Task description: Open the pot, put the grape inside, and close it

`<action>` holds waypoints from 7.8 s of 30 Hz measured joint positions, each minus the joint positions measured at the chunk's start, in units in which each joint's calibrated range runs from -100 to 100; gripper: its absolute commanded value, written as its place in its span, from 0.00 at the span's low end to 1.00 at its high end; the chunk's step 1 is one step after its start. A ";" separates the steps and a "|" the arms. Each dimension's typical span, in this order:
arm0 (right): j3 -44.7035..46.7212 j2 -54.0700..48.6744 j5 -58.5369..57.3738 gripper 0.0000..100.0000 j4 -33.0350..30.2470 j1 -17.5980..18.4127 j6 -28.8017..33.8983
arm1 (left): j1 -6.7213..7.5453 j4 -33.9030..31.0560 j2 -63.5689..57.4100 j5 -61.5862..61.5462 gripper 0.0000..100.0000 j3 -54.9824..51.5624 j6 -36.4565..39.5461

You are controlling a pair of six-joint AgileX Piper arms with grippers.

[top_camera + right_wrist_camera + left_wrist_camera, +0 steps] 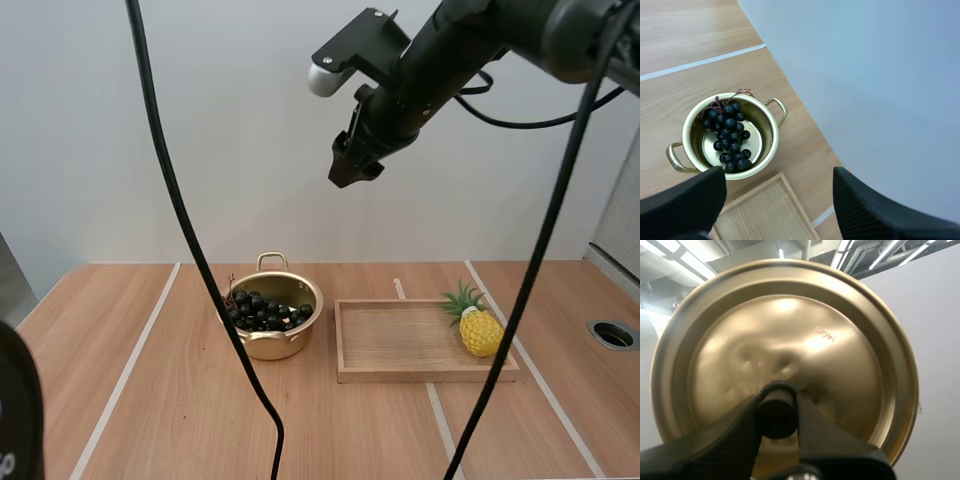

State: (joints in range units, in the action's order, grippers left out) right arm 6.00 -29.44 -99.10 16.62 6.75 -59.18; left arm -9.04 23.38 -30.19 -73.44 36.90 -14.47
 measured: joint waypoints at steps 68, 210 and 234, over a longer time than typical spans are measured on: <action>39.06 -50.52 -0.90 0.00 -3.65 -1.00 8.70 | 0.00 7.78 8.85 -26.56 0.00 -20.02 -16.01; 39.06 -51.18 -0.90 0.00 -3.65 -1.00 10.90 | 14.03 -15.09 42.41 -25.19 0.00 -49.60 -19.70; 39.06 -51.18 -0.90 0.00 -3.65 -1.00 11.27 | 14.03 -15.09 42.41 -24.18 0.00 -49.60 -19.61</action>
State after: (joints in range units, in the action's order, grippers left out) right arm 45.06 -80.62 -100.00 12.97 5.75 -47.91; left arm 4.99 8.29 12.23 -97.63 -12.69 -34.08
